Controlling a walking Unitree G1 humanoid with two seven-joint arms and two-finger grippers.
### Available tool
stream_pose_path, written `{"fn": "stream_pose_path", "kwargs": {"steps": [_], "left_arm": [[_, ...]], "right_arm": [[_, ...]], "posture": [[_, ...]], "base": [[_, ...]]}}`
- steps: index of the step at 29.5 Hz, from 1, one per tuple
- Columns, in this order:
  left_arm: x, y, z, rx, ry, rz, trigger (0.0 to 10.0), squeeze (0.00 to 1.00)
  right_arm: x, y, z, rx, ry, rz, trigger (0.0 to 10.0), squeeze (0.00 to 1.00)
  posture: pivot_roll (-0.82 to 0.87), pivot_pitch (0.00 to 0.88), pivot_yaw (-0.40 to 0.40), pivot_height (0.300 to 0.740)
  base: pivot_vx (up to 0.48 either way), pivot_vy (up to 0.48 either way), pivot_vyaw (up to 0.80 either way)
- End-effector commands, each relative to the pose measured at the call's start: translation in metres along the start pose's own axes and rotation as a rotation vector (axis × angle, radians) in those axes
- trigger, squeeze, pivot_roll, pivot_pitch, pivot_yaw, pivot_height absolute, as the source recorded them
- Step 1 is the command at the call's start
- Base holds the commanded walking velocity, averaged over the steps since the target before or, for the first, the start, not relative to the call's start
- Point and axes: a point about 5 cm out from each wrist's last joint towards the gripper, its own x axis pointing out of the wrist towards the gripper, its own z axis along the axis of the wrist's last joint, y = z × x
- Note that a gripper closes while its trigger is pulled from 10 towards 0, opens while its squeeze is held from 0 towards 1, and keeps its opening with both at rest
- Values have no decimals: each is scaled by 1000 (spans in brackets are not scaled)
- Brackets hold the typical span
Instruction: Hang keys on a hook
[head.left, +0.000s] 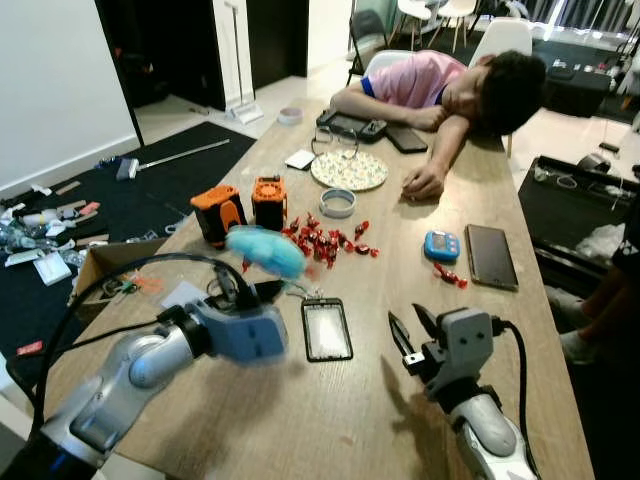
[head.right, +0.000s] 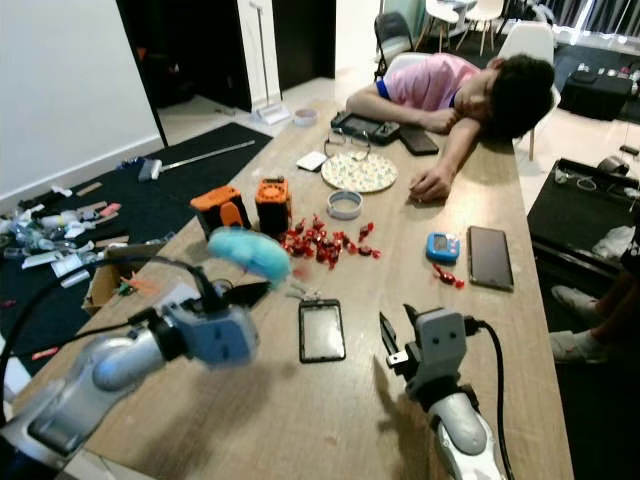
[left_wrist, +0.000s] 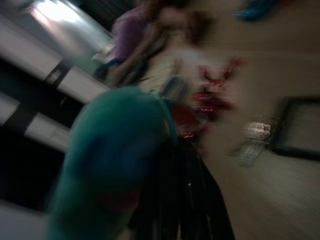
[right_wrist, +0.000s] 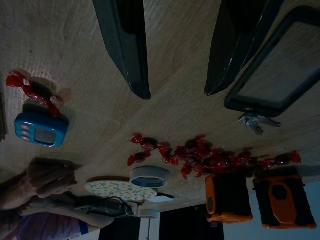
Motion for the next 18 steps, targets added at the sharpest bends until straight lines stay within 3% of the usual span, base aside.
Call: {"fn": "stream_pose_path", "kwargs": {"steps": [1,2,3,4,5,6,7,8,9,10,12,13,15,16,18], "left_arm": [[1,-1,3,-136,-2,15,10000,0],[1,-1,3,-136,-2,15,10000,0],[5,-1,13,-414,-38,64,10000,8],[5,-1,13,-414,-38,64,10000,8],[13,-11,20,-808,-17,114,10000,0],[15,-16,22,-917,-5,113,10000,0],[15,-16,22,-917,-5,113,10000,0],[16,-26,22,-1036,20,103,10000,0],[16,-26,22,-1036,20,103,10000,0],[18,-32,26,-1241,-4,135,10000,0],[20,-40,26,-1307,68,164,10000,0],[22,-37,31,-1453,27,189,10000,0],[25,-27,34,-1653,-26,251,10000,0],[27,-21,36,-1433,-34,233,10000,0],[28,-12,37,-1345,-33,204,10000,0]], "right_arm": [[-2,-1,-4,5,10,-7,10000,0],[-2,-1,-4,5,10,-7,10000,0],[-1,0,-4,5,9,-6,10000,0],[-1,0,-4,5,9,-6,10000,0],[0,0,-4,8,7,-8,10000,0],[0,1,-4,9,7,-8,10000,0],[0,1,-4,9,7,-8,10000,0],[0,1,-4,10,7,-9,10000,0],[0,1,-4,10,7,-9,10000,0],[0,2,-5,11,7,-9,10000,0],[0,2,-5,13,7,-11,10000,0],[0,2,-5,13,9,-12,10000,0],[-1,2,-6,14,11,-14,10000,0],[-1,2,-6,14,12,-13,10000,0],[0,4,-6,17,12,-10,10000,0]], "posture": [[99,95,8,740],[99,95,8,740],[95,96,11,740],[95,96,11,740],[98,91,12,740],[98,91,12,740],[98,91,12,740],[92,92,16,740],[92,92,16,740],[93,92,16,740],[92,94,17,740],[96,95,15,740],[93,95,16,740],[98,97,14,740],[98,99,15,740]], "base": [[0,0,0],[0,0,0],[0,0,0],[0,0,0],[0,0,0],[0,0,0],[0,0,0],[0,0,0],[0,0,0],[0,0,0],[0,0,0],[0,0,0],[0,0,0],[0,0,0],[0,0,0]]}}
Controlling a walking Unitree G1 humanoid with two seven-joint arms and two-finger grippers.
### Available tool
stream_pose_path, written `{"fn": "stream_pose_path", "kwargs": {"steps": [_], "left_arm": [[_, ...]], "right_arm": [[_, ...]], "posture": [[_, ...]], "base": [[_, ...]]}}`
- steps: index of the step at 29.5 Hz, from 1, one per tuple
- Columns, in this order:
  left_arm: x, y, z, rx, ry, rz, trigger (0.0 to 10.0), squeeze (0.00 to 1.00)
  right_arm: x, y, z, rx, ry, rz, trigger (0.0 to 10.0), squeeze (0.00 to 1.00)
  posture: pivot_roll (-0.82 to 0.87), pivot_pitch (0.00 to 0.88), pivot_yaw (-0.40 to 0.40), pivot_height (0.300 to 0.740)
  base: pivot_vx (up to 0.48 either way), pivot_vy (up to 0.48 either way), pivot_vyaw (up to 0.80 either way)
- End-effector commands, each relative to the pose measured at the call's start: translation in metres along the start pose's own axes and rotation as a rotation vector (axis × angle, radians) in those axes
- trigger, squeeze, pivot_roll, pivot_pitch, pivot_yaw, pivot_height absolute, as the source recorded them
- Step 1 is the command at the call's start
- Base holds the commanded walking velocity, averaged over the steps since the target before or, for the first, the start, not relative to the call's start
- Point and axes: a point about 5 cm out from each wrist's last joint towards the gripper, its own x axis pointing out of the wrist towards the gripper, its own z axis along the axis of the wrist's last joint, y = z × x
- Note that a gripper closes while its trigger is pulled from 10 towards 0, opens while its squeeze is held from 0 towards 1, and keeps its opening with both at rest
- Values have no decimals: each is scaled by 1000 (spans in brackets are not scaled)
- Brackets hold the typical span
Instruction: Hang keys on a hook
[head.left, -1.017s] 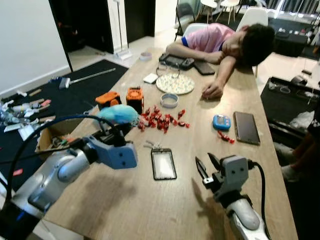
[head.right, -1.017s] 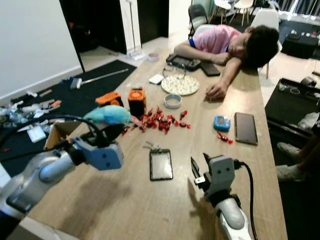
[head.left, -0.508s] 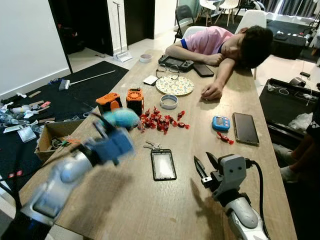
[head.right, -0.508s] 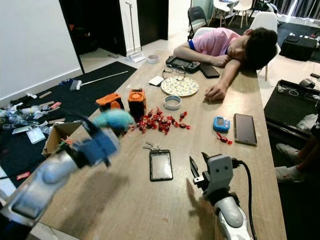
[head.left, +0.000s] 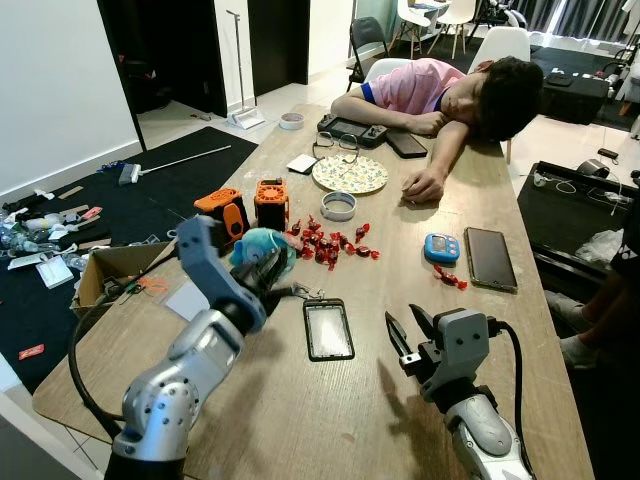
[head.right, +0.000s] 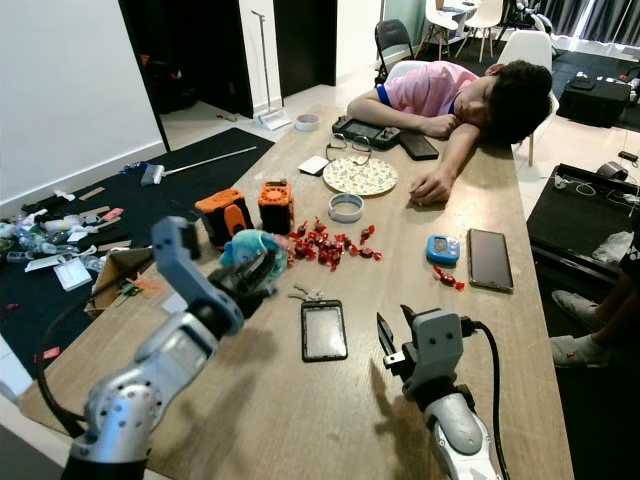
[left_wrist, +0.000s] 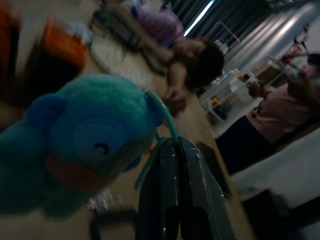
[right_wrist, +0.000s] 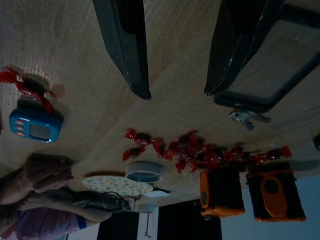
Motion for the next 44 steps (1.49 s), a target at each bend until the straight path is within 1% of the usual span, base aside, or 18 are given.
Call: {"fn": "stream_pose_path", "kwargs": {"steps": [1,2,3,4,5,6,7,10,13,20,28,30,32,35,37,38,40,44], "left_arm": [[0,3,3,62,12,4,10000,0],[0,5,4,138,13,9,10000,0],[-1,8,8,381,0,38,10000,0],[-2,7,10,432,7,51,10000,0],[-2,7,10,432,7,51,10000,0],[-5,2,12,606,9,49,10000,0],[-5,2,12,606,9,49,10000,0],[-12,-4,7,784,10,15,10000,0],[-18,-1,4,768,38,24,10000,0],[-28,14,-3,828,80,65,10000,0],[-33,18,-13,891,104,85,10000,0],[-33,19,-12,862,93,111,10000,0],[-33,21,-15,920,132,92,10000,0],[-43,29,-38,1099,310,-25,10000,0],[-43,29,-38,1099,310,-25,10000,0],[-44,31,-39,1102,320,-14,10000,196],[-43,31,-43,1074,328,-5,10000,1000],[-42,26,-49,1002,327,-7,10000,1000]], "right_arm": [[-2,0,-5,5,16,-6,10000,0],[-2,1,-5,5,15,-5,10000,0],[-2,2,-4,6,13,-5,10000,0],[-1,2,-4,6,11,-5,10000,0],[-1,2,-4,6,11,-5,10000,0],[-1,1,-3,3,5,-10,10000,0],[-1,1,-3,3,5,-10,10000,0],[-2,-3,2,-11,-14,-33,10000,0],[0,-10,9,-23,-41,-65,10000,0],[7,-20,25,-22,-96,-117,10000,0],[12,-13,25,54,-96,-142,10000,0],[13,-10,24,59,-94,-140,10000,0],[12,-7,21,52,-80,-124,10000,0],[10,-7,17,49,-62,-120,10000,0],[10,-7,17,49,-62,-120,10000,0],[9,-8,17,49,-60,-123,10000,0],[9,-9,17,50,-58,-129,10000,0],[10,-10,17,53,-57,-136,10000,0]], "posture": [[98,99,15,740],[97,100,16,740],[98,102,14,740],[98,102,14,740],[98,102,14,740],[95,104,14,740],[95,104,14,740],[96,113,14,740],[94,117,15,740],[93,121,18,740],[97,117,17,740],[96,115,18,740],[96,114,17,740],[98,114,19,740],[98,114,19,740],[98,114,19,740],[98,114,19,740],[98,114,19,740]], "base": [[0,0,0],[0,0,0],[0,0,0],[0,0,0],[0,0,0],[0,0,0],[0,0,0],[0,0,0],[0,0,0],[0,0,0],[0,0,0],[0,0,0],[0,0,0],[0,0,0],[0,0,0],[0,0,0],[0,0,0],[0,0,0]]}}
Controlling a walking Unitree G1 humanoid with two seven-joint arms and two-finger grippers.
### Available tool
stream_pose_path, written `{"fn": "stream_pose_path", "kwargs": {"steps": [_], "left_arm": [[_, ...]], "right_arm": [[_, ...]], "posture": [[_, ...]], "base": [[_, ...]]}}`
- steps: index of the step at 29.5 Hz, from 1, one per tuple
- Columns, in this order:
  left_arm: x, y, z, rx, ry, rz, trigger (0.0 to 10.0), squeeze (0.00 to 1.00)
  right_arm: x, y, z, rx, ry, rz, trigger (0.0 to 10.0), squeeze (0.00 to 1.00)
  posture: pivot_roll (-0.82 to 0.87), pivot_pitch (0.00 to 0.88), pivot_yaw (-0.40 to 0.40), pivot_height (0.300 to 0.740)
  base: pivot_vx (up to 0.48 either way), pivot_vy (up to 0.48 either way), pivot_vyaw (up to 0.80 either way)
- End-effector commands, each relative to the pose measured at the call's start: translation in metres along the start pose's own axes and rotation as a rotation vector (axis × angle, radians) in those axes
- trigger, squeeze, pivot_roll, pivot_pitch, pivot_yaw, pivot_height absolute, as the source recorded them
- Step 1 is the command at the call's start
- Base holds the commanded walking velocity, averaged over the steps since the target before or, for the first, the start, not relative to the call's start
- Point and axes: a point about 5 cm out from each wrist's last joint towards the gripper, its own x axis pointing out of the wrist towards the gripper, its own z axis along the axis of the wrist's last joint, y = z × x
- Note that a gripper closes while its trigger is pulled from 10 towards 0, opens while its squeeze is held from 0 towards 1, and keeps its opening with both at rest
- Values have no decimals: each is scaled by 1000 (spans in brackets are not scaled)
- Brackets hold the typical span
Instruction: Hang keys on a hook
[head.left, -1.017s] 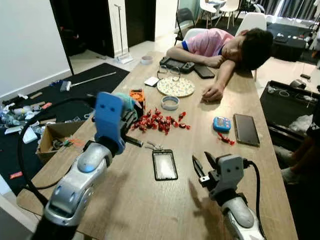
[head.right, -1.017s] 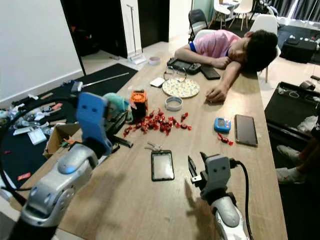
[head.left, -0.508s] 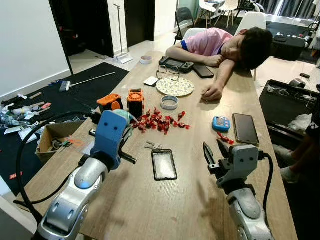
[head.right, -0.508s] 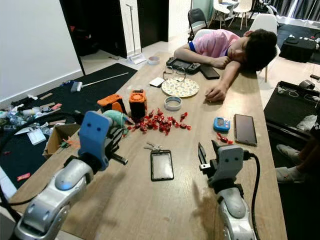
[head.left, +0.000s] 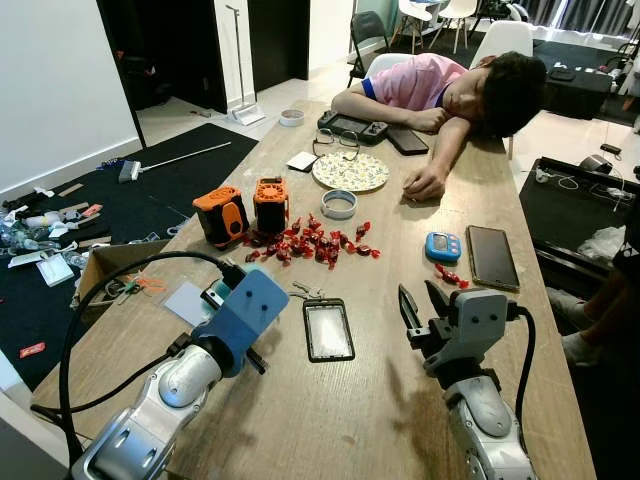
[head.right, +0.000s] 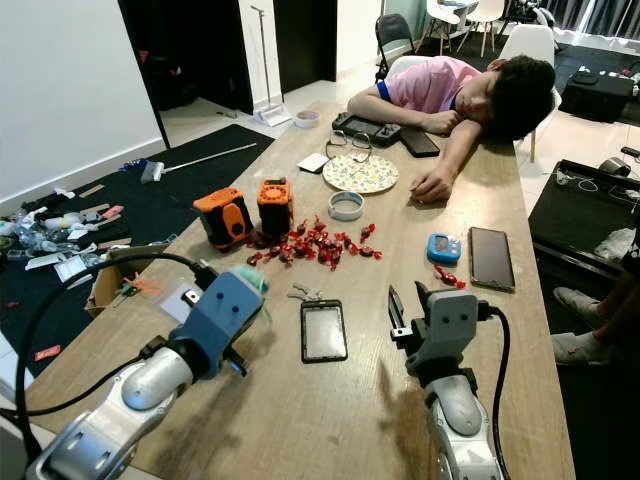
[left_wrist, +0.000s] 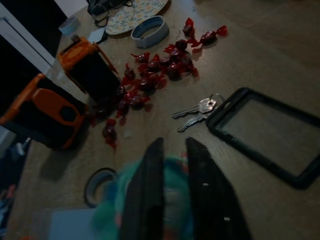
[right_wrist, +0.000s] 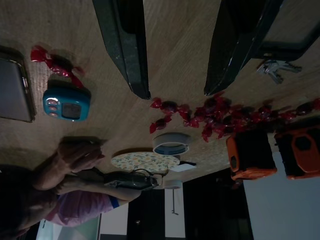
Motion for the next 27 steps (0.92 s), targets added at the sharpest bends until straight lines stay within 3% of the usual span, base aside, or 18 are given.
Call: {"fn": "stream_pose_path", "kwargs": {"steps": [1,3,4,5,10,11,12,16,22,25,27], "left_arm": [[1,-5,-3,-35,20,-8,10000,1000],[0,-5,-1,-71,16,-15,10000,1000],[-1,-4,1,-106,8,-22,10000,910],[-4,-1,5,-147,-15,-28,10000,0],[-3,7,13,-161,-53,-5,10000,0],[-1,6,14,-140,-51,-3,10000,0],[5,-1,14,-69,-35,-1,10000,0],[14,-15,10,-15,-20,0,10000,0],[25,-13,14,68,-33,9,10000,0],[30,-21,15,147,-28,-83,10000,0],[31,-28,14,131,-22,-112,10000,0]], "right_arm": [[-3,-3,-5,-1,30,-15,10000,0],[-3,-2,-5,0,30,-14,10000,0],[-3,-2,-5,0,31,-14,10000,0],[-3,-2,-5,-1,32,-13,10000,0],[-2,-2,-6,-1,35,-10,10000,0],[-2,-2,-6,-2,35,-6,10000,0],[-1,0,-6,-1,35,-1,10000,0],[0,1,-7,0,35,4,10000,0],[0,0,-8,-2,37,0,10000,0],[-1,0,-9,-4,38,-3,10000,0],[-1,0,-9,-4,39,-4,10000,0]], "posture": [[98,114,19,740],[94,112,26,740],[94,112,26,740],[98,114,23,740],[101,115,22,740],[103,115,20,740],[106,114,19,740],[103,113,19,740],[93,102,25,740],[90,95,30,740],[87,95,33,740]], "base": [[0,0,0],[0,0,0],[0,0,0],[0,0,0],[0,0,0],[0,0,0],[0,0,0],[0,0,0],[0,0,0],[0,0,0],[0,0,0]]}}
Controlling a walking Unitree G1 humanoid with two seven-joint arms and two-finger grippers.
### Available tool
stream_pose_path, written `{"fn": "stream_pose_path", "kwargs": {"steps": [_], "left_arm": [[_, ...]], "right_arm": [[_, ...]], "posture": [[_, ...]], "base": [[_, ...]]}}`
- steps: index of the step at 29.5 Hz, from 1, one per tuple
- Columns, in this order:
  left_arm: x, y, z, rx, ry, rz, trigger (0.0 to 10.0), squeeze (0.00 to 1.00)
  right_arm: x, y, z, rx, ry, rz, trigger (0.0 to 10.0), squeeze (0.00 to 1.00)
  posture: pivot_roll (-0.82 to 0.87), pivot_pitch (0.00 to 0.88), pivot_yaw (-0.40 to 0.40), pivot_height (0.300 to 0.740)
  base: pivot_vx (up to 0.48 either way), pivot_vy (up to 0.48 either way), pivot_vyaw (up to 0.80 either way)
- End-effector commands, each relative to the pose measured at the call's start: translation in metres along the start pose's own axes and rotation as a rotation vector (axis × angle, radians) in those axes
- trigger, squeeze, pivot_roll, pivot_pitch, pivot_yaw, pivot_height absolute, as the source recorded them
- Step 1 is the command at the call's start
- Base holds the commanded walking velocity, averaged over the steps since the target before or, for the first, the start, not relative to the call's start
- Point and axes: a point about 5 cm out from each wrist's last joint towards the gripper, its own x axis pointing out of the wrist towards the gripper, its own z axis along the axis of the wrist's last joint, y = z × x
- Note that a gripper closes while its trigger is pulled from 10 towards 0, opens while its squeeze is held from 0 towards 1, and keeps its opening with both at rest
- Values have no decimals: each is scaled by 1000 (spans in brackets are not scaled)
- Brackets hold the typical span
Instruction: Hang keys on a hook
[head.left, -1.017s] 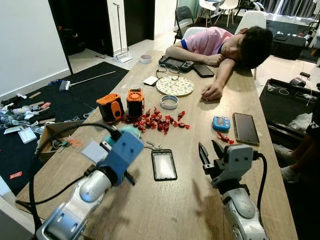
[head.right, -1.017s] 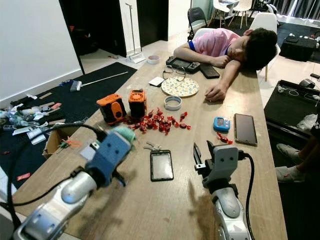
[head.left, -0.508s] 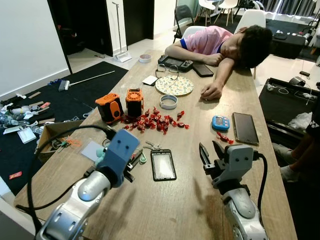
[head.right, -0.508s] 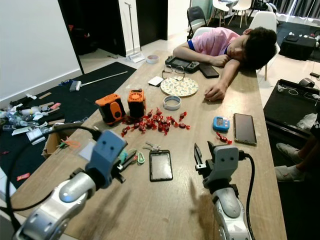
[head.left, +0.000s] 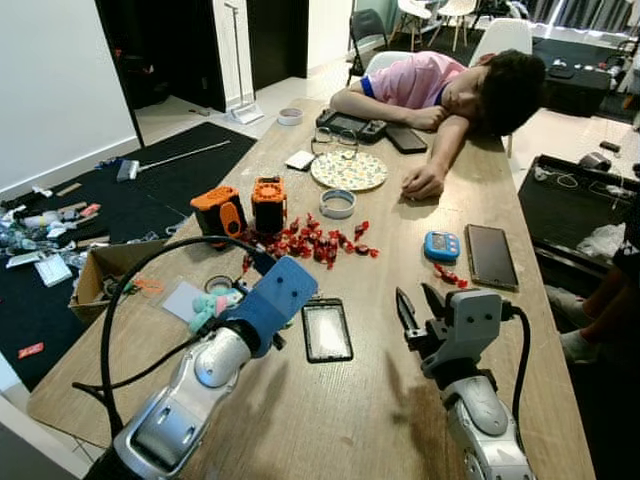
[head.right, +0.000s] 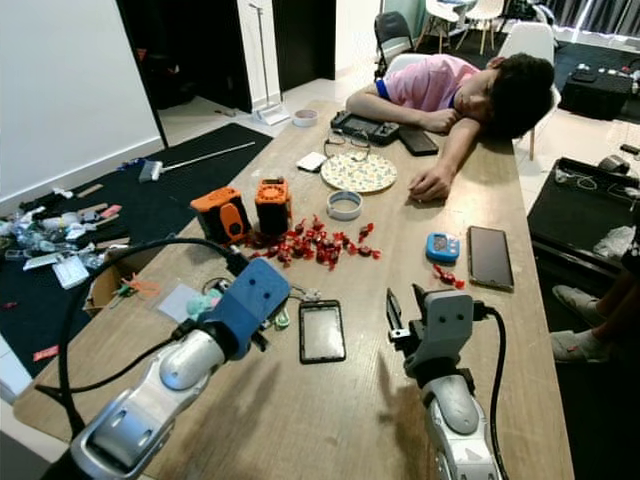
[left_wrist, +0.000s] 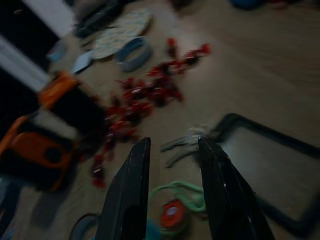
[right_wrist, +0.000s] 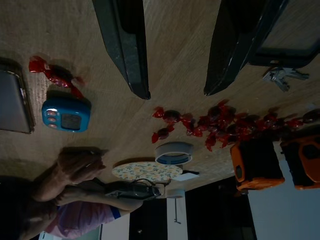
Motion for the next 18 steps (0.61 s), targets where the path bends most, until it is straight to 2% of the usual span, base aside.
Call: {"fn": "stream_pose_path", "kwargs": {"steps": [1,4,6,9,11,14,18], "left_arm": [[5,-11,-3,-30,15,-24,10000,0],[20,-24,-5,-138,51,17,10000,0],[23,-26,-5,-163,64,27,10000,0],[38,-27,-10,-271,122,79,10000,0],[38,-27,-10,-271,122,79,10000,0],[47,-23,-16,-381,174,120,10000,0],[47,-18,-19,-409,189,147,10000,0]], "right_arm": [[-2,-1,-4,-7,12,-8,10000,0],[-2,-1,-6,-6,19,-11,10000,0],[-2,-1,-6,-6,20,-12,10000,0],[-1,-5,-6,0,28,-29,10000,0],[-1,-5,-6,0,28,-29,10000,0],[-1,-17,-6,-24,46,-69,10000,0],[6,-26,-1,-40,30,-96,10000,0]], "posture": [[89,95,35,740],[86,98,36,740],[86,98,36,740],[79,111,38,740],[79,111,38,740],[64,126,46,740],[53,133,50,740]], "base": [[0,0,0],[0,0,0],[0,0,0],[0,0,0],[0,0,0],[0,0,0],[0,0,0]]}}
